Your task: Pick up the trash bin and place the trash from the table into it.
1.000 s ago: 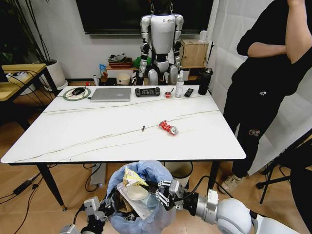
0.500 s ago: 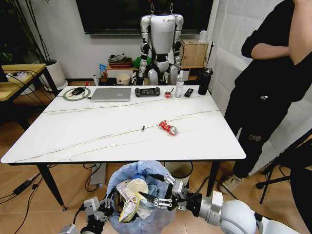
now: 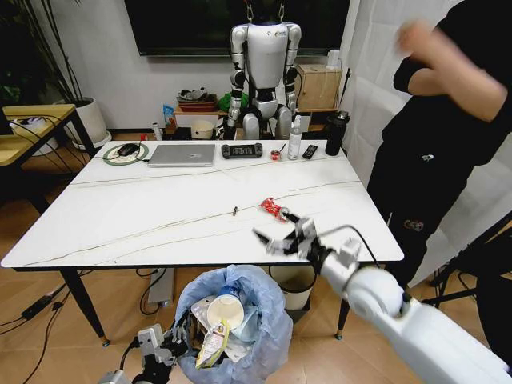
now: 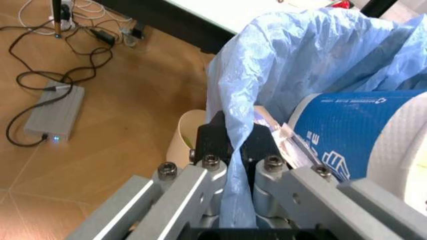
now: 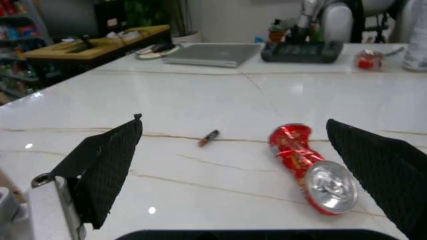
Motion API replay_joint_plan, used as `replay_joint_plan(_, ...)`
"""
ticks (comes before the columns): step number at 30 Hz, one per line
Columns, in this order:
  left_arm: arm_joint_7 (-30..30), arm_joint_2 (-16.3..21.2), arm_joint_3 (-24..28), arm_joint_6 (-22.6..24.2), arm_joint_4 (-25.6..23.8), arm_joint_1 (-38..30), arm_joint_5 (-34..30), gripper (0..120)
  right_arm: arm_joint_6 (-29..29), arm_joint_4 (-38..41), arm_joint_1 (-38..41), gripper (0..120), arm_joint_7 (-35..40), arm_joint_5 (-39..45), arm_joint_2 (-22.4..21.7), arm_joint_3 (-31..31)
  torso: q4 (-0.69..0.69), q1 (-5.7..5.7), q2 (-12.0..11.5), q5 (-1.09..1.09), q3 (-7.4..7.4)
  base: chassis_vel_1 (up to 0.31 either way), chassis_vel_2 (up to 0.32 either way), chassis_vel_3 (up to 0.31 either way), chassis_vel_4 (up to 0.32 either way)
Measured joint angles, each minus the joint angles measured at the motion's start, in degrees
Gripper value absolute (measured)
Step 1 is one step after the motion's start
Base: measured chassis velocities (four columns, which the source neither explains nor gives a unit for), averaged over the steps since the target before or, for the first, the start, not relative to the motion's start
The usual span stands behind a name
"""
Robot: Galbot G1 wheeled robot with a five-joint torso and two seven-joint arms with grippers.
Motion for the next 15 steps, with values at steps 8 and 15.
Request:
replay_joint_plan(8, 0.13, -0.43, -0.50, -0.18, -0.44, 0.36, 0.22, 0, -0.71, -16.01, 8.25, 100, -2.24, 0.55, 3.58, -1.92, 0.00, 0.00, 0.00, 0.02, 0.00, 0.000, 0.000, 0.000, 0.000)
replay_joint_plan(15, 0.14, -0.56, -0.78, -0.19, -0.41, 0.12, 0.20, 0, -1.84, -19.88, 9.03, 100, -3.34, 0.49, 4.51, -3.09, -0.01, 0.00, 0.00, 0.02, -0.01, 0.000, 0.000, 0.000, 0.000)
